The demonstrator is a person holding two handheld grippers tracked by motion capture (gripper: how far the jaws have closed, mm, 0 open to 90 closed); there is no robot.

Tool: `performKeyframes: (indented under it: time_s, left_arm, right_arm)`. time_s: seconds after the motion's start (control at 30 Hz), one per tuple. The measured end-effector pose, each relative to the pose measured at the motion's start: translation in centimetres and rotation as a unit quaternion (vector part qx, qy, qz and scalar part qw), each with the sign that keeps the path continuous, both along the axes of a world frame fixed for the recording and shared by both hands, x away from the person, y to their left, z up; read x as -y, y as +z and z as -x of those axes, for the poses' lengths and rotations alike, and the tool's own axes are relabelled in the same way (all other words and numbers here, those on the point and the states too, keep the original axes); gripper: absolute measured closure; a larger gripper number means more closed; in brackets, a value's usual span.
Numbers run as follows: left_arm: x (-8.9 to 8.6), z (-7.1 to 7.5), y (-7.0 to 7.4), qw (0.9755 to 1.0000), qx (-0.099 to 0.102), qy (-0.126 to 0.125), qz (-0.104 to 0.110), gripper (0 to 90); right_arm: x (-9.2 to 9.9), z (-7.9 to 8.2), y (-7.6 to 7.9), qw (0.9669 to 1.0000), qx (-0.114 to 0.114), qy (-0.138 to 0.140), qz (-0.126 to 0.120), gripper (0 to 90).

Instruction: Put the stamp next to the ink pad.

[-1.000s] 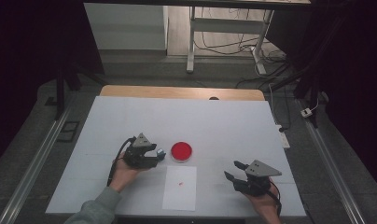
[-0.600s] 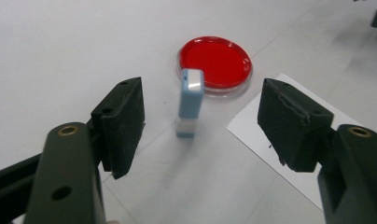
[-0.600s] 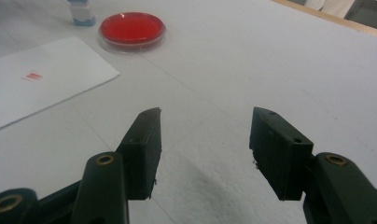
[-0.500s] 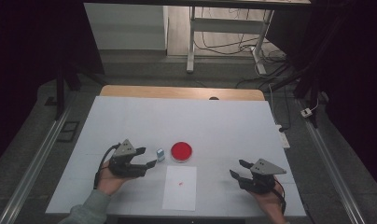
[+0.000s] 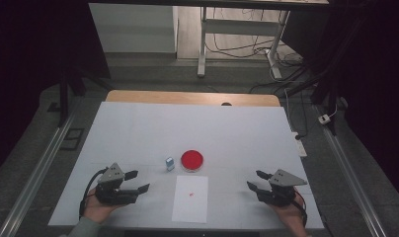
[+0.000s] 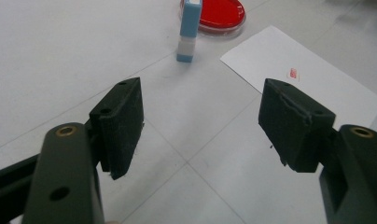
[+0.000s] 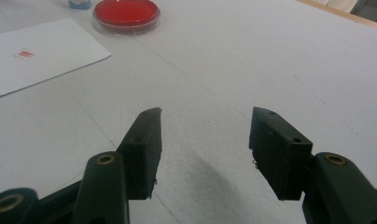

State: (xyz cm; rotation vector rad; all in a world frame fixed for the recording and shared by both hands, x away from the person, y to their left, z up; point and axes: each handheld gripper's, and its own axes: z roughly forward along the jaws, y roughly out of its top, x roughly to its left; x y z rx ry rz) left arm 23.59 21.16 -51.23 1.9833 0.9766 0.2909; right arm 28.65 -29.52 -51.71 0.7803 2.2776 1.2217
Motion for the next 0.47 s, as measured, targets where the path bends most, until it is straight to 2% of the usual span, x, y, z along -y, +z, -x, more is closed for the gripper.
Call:
performKeyframes:
  time_s: [0.47]
  left_arm:
    - [-0.12, -0.11, 0.13, 1.0000, 0.001, -0.001, 0.005, 31.4]
  right_arm:
    - [-0.11, 0.08, 0.04, 1.0000, 0.005, 0.007, 0.002, 43.7]
